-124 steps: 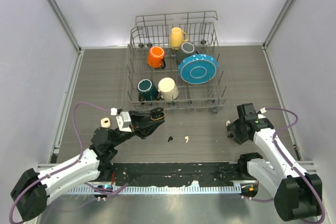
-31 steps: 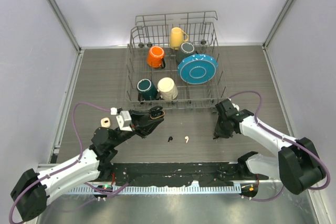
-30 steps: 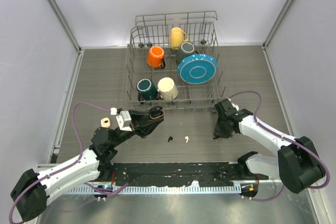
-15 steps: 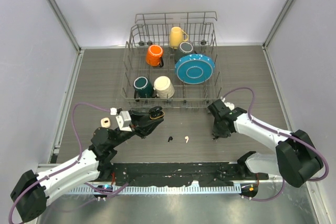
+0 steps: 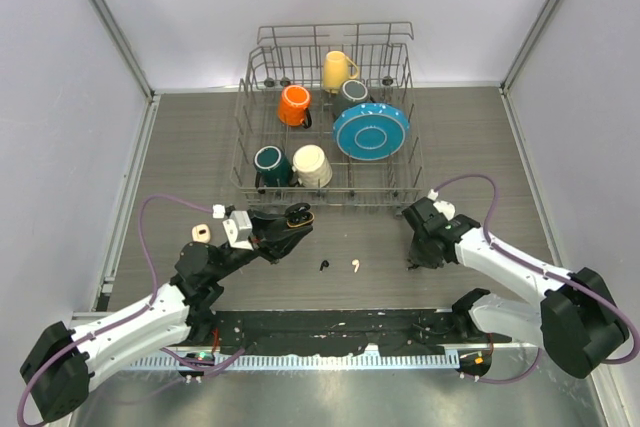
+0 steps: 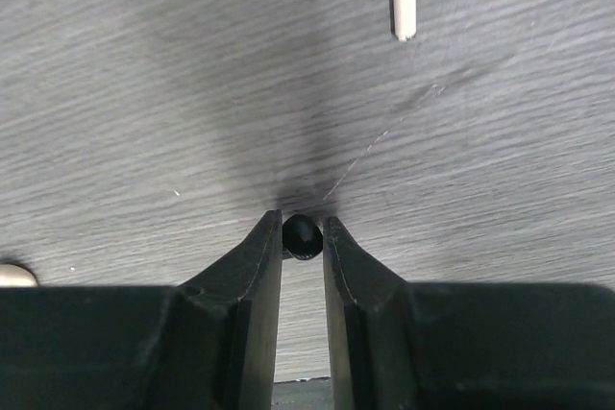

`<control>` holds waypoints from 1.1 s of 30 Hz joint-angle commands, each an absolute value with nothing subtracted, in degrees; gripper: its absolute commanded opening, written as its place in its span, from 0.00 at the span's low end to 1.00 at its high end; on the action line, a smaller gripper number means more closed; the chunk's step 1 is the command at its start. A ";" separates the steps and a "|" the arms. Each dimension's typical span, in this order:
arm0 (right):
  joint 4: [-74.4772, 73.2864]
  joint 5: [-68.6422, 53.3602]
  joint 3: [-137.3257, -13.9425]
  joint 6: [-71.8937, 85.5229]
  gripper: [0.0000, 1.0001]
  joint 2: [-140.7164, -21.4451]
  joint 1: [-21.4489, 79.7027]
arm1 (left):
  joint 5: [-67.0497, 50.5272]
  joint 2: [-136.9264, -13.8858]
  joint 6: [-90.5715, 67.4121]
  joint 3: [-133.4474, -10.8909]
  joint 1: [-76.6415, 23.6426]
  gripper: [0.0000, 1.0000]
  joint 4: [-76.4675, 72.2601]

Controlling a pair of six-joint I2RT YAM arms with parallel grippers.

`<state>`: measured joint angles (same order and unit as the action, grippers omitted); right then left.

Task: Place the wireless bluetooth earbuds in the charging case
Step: Pick up the earbud from the center of the board.

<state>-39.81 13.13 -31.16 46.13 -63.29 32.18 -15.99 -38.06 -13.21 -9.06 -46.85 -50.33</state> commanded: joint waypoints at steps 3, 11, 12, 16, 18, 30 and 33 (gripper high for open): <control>-39.37 11.25 -29.79 48.95 0.21 -62.75 33.31 | -15.56 -37.71 -13.01 -9.14 -46.76 0.00 -53.61; -39.29 11.16 -28.21 50.71 0.36 -63.54 33.49 | -15.38 -37.88 -12.92 -9.14 -46.76 0.00 -53.53; -39.37 11.16 -28.04 50.89 0.41 -63.37 33.49 | -15.47 -37.97 -12.92 -9.14 -46.76 0.00 -53.61; -39.99 12.21 -27.86 51.94 0.53 -62.23 33.40 | -15.38 -38.14 -12.92 -9.14 -46.85 0.00 -53.61; -41.04 12.65 -28.12 53.78 0.55 -61.79 33.49 | -15.47 -38.32 -12.92 -9.14 -46.84 0.00 -53.61; -45.61 13.01 -26.28 76.10 0.55 -48.43 33.49 | -15.12 -38.67 -12.66 -8.88 -46.76 0.00 -53.70; -46.05 12.40 -27.76 77.61 0.55 -49.74 33.49 | -15.21 -38.76 -12.74 -8.88 -46.85 0.00 -53.79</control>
<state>-44.73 11.68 -26.33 71.16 -48.84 33.30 -15.97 -38.65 -13.21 -9.06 -46.85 -50.46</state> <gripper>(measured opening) 0.552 0.322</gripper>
